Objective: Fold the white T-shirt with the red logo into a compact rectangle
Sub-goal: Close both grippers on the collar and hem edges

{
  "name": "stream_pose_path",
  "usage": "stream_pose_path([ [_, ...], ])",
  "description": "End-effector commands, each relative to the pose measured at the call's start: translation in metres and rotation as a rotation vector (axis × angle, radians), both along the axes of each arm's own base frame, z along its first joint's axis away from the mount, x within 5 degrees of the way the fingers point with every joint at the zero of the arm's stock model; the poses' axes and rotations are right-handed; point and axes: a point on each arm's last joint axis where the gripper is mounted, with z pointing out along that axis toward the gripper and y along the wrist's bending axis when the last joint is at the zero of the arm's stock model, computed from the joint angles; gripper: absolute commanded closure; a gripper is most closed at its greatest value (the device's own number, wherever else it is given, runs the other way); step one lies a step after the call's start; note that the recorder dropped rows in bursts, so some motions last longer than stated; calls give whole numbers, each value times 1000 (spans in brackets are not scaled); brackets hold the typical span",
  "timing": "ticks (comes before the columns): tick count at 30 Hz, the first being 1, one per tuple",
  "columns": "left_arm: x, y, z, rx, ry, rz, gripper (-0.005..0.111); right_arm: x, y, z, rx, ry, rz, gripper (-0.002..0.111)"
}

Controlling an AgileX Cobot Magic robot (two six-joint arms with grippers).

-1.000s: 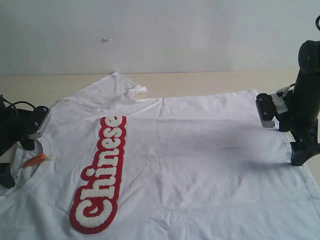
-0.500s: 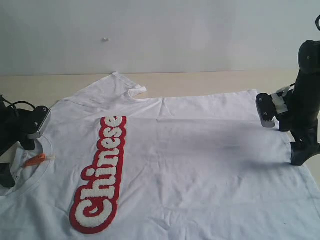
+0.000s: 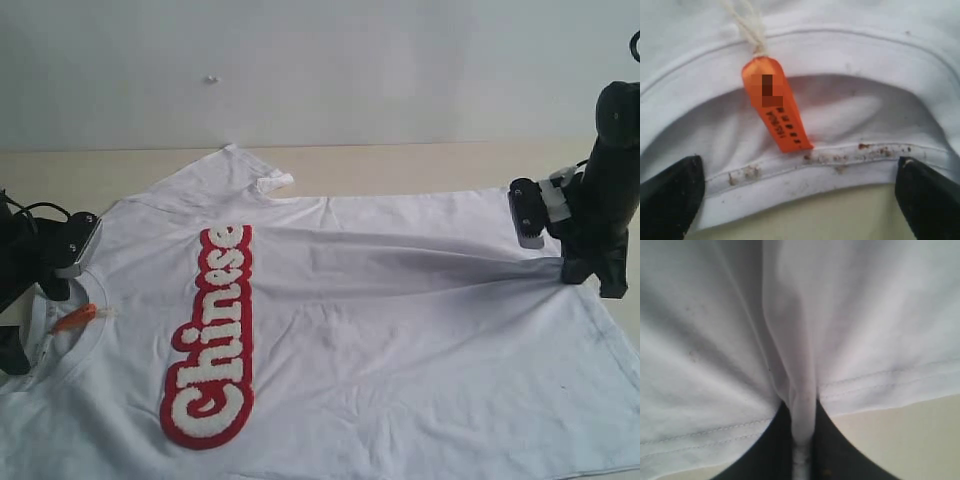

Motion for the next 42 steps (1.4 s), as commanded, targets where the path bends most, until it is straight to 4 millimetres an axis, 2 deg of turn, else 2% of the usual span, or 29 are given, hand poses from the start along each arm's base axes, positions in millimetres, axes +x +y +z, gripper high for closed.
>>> stream_pose_path([
  [1, -7, 6, -11, 23, 73, 7, 2, 3, -2, -17, -9, -16, 3, 106],
  [42, -4, 6, -11, 23, 49, 8, 2, 3, -2, -17, -9, -16, 5, 106],
])
